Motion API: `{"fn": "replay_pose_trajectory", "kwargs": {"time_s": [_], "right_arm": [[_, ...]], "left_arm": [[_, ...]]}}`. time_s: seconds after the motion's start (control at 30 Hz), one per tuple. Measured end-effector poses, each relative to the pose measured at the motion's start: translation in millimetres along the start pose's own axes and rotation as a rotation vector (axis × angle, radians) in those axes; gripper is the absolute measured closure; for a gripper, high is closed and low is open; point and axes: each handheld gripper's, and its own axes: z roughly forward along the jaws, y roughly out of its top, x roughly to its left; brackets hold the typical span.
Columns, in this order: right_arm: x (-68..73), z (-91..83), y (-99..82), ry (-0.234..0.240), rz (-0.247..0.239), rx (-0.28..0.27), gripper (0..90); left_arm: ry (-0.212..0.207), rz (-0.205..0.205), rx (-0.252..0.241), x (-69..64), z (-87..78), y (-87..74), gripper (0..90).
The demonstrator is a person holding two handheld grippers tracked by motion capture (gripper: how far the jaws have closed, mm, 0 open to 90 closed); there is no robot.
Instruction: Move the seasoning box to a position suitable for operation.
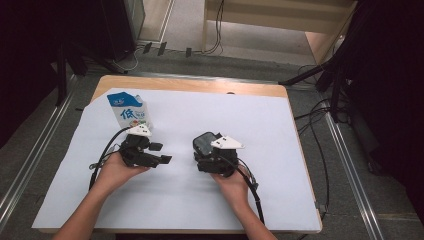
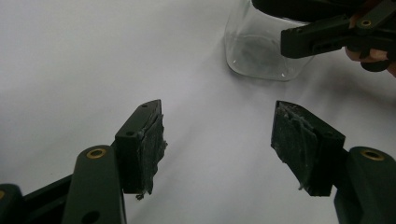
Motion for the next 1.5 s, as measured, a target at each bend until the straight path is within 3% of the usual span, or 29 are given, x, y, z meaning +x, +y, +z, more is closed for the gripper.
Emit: {"fn": "replay_pose_trajectory", "kwargs": {"time_s": [0.27,0.77,0.87,1.0,1.07,1.2,1.33,1.5], "right_arm": [[11.4,11.3,-1.9,-0.006,-0.042,-0.021,15.8],[9.3,8.5,-4.5,0.025,-0.016,0.008,13.5],[8.3,5.1,-4.2,0.033,-0.011,0.016,13.4],[5.2,-5.4,-4.5,0.055,-0.008,0.016,13.4],[4.7,-11.5,-4.2,0.049,-0.023,0.016,13.4],[3.1,-26.8,-5.5,0.067,-0.013,0.006,13.6],[-3.7,-42.1,-7.4,0.096,-0.001,-0.002,15.6],[-12.2,-56.2,-7.4,0.134,-0.039,-0.012,42.5]], "left_arm": [[0.005,0.002,0.001,-0.9,-0.6,-3.1,34.9],[0.004,0.007,0.002,-3.5,-0.5,-2.2,35.9],[0.029,0.004,0.001,-4.4,-0.7,-0.3,44.3],[-0.004,0.013,-0.026,-7.3,-0.6,2.1,54.2],[-0.044,0.022,-0.031,-9.7,0.1,3.6,63.0],[-0.047,0.066,-0.029,-15.4,0.9,6.5,74.2],[-0.079,0.044,-0.036,-14.9,5.4,8.1,84.4],[-0.072,0.070,-0.015,-19.3,10.3,14.8,90.0]]}}
